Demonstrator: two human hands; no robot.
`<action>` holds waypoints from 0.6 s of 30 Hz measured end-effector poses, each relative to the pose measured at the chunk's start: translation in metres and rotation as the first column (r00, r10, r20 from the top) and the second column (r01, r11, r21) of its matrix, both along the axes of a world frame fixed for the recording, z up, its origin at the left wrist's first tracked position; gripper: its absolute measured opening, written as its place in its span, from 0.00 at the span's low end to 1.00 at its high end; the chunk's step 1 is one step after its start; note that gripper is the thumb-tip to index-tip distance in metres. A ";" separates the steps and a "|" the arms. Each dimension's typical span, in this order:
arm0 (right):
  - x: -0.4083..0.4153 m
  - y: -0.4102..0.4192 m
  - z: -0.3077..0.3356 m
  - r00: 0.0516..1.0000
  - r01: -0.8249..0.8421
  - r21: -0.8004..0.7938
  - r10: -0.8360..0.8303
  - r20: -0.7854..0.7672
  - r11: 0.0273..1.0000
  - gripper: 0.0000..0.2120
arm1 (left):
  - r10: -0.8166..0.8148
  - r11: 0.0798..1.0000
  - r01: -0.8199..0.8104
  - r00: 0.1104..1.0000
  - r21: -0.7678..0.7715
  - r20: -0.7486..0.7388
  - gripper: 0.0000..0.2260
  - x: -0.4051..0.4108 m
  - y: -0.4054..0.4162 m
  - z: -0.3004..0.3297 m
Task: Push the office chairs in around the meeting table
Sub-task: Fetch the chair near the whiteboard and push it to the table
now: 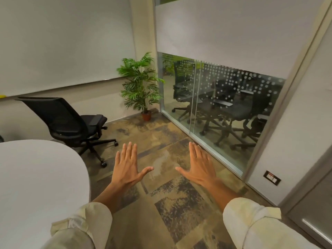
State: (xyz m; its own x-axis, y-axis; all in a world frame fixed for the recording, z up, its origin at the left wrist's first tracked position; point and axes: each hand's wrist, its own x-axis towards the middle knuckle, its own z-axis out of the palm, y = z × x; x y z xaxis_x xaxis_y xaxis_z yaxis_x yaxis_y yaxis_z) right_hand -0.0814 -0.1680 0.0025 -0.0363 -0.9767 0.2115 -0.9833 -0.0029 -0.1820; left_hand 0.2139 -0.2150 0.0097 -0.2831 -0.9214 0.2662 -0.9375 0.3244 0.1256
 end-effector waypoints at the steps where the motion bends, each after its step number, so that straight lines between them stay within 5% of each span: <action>1: -0.001 -0.017 -0.004 1.000 -0.012 0.008 0.012 0.001 1.000 0.57 | 0.003 1.000 -0.003 1.000 0.003 -0.001 0.54 -0.002 -0.017 -0.004; 18: 0.070 -0.352 -0.045 0.991 -0.126 0.077 0.123 0.048 0.989 0.56 | 0.129 0.989 -0.130 0.991 0.065 0.019 0.53 0.056 -0.334 -0.022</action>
